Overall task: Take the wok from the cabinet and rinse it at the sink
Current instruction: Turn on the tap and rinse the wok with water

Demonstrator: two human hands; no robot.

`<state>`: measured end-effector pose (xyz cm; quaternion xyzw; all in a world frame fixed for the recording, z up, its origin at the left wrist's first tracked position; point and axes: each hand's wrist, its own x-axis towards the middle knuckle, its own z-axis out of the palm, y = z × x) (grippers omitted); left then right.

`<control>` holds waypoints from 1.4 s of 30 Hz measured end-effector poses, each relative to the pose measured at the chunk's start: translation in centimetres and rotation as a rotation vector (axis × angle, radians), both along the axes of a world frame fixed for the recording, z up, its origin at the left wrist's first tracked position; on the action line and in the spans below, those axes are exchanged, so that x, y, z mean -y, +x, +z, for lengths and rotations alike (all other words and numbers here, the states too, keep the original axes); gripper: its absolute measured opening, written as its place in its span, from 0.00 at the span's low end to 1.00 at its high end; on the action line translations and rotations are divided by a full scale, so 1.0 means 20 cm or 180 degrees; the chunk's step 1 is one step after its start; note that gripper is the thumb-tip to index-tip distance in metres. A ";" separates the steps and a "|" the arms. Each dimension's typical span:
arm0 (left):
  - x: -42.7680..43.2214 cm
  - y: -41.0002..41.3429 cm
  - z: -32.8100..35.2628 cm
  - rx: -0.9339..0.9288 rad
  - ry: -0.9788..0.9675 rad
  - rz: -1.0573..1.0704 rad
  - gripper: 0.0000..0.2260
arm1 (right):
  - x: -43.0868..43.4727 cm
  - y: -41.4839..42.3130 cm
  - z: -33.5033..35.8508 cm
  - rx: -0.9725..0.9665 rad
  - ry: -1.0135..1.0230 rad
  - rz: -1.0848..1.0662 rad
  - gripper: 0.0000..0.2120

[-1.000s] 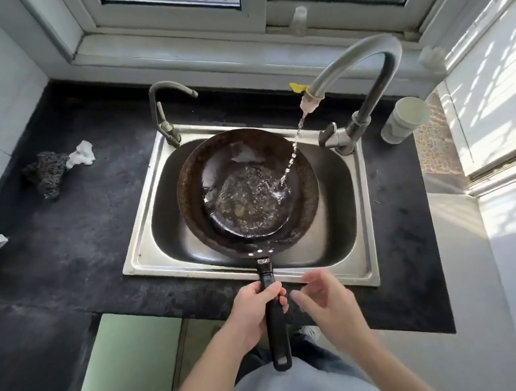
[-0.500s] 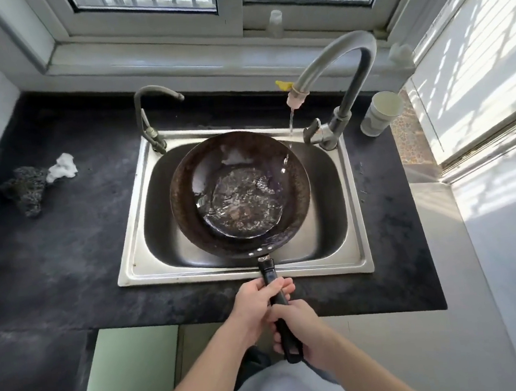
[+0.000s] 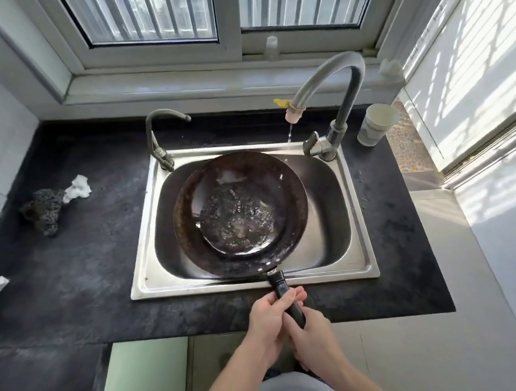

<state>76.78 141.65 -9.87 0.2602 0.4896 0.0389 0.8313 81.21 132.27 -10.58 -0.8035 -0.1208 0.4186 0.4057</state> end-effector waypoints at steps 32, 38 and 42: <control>-0.02 0.07 0.14 0.0492 -0.0192 0.0282 0.10 | 0.05 0.07 0.12 -0.0178 0.0341 0.0108 0.12; 0.11 0.16 0.15 0.0236 -0.0163 0.0383 0.04 | 0.18 0.17 0.06 -0.0043 0.0183 0.0410 0.09; 0.15 0.16 0.13 0.0149 0.0064 0.0374 0.04 | 0.21 0.19 0.06 -0.0203 0.0203 0.0481 0.10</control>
